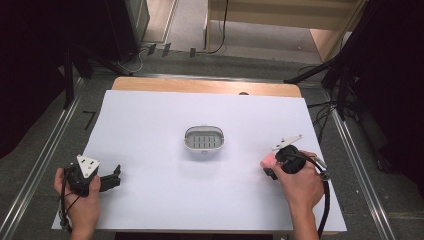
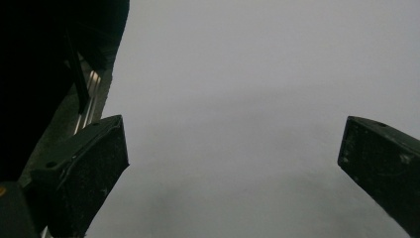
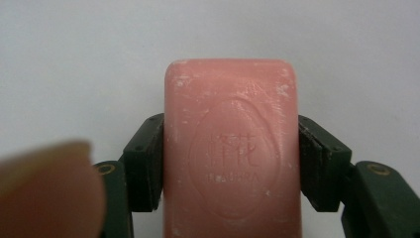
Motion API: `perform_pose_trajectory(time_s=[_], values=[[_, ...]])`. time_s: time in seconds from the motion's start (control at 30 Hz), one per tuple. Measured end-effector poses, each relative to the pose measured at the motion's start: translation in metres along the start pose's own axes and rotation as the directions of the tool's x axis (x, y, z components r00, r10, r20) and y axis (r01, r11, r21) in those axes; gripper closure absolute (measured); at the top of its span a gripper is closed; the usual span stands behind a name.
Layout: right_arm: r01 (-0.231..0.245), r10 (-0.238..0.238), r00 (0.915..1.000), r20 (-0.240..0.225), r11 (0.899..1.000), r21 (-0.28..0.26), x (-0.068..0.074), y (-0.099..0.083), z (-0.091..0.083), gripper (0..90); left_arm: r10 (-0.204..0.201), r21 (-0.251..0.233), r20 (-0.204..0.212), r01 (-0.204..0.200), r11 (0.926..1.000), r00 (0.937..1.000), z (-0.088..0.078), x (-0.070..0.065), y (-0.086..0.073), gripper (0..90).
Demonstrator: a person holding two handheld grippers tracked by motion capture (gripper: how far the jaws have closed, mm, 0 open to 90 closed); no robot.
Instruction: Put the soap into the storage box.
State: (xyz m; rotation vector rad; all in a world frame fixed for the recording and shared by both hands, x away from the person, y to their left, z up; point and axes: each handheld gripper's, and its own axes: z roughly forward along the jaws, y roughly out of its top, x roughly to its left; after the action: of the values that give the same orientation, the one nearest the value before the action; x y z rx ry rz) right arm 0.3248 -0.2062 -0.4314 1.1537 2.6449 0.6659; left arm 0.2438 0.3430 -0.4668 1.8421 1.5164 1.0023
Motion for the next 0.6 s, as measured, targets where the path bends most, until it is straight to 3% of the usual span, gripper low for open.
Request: perform_pose_trajectory(time_s=[0.27, 0.6], values=[[0.095, -0.095, 0.9941, -0.051, 0.995, 0.001, 0.008, 0.018, 0.003, 38.8, -0.005, -0.003, -0.001, 0.005, 1.0000, 1.0000, 0.000, 0.000, 0.000, 0.0], [0.133, -0.134, 0.9865, -0.094, 0.991, -0.023, 0.017, 0.038, 0.006, 38.8, -0.008, -0.004, 0.004, 0.008, 1.0000, 1.0000, 0.000, 0.001, 0.000, 0.0]])
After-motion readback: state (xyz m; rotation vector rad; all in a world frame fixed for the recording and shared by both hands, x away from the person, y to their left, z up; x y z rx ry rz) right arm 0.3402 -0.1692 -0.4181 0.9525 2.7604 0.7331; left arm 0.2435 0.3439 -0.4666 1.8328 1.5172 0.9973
